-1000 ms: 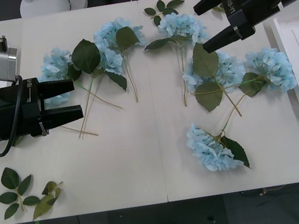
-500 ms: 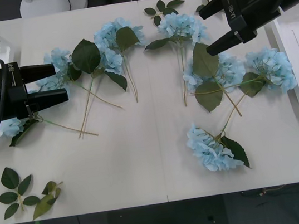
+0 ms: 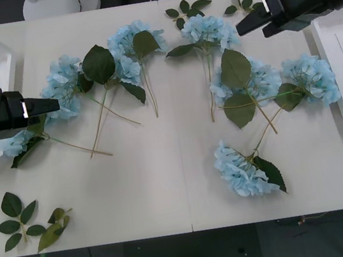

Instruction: Place the red flowers into the right box and the blue flowers into the left box. If a person shows an open palm, hand one flower to the person first, then continue sorting.

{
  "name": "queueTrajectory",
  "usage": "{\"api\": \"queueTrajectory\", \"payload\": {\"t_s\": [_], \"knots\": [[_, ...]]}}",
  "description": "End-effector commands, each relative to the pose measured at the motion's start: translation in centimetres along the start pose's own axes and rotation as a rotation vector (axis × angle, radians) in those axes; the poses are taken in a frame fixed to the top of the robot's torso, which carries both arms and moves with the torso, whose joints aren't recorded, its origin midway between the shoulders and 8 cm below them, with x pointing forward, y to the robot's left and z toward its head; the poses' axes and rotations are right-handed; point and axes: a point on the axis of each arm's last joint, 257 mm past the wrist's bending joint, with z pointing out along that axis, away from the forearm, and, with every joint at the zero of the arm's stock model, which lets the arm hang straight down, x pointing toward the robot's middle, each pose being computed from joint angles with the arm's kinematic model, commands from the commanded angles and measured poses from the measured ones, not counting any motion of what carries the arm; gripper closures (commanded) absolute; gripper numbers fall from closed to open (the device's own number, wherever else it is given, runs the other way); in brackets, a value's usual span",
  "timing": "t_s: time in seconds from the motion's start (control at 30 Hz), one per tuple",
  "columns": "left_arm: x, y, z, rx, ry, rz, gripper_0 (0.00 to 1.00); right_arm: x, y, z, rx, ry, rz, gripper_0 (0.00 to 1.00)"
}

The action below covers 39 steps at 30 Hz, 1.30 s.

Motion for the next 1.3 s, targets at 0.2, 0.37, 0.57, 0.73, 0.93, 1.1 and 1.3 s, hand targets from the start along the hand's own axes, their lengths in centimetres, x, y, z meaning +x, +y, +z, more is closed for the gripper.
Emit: {"api": "queueTrajectory", "payload": {"t_s": [0.2,0.37,0.57,0.73,0.93,1.1,1.3], "knots": [[-2.9,4.2,-1.2,-0.278,-0.053,-0.526,0.00,-1.5,-3.3,-1.5,0.122,-0.050,0.560,0.00],[-2.9,7.5,0.4,-0.403,-0.100,-0.636,0.00,-0.4,-5.6,-1.0,0.184,-0.055,0.875,0.00],[-2.6,12.0,0.8,-0.585,-0.080,-0.682,0.00,-0.4,-8.0,-0.2,0.193,-0.110,1.172,0.00],[-2.9,14.6,1.5,-0.648,-0.092,-0.733,0.00,0.0,-10.6,0.5,0.242,-0.154,1.298,0.00],[-2.9,14.8,3.0,-0.650,-0.086,-0.793,0.00,2.3,-15.0,1.6,0.370,-0.189,1.312,0.00],[-1.0,13.7,3.7,-0.680,-0.018,-0.774,0.00,4.2,-17.9,2.3,0.428,-0.201,1.359,0.00],[0.2,12.4,2.9,-0.713,0.045,-0.747,0.00,6.0,-19.9,2.8,0.454,-0.195,1.414,0.00]]}}
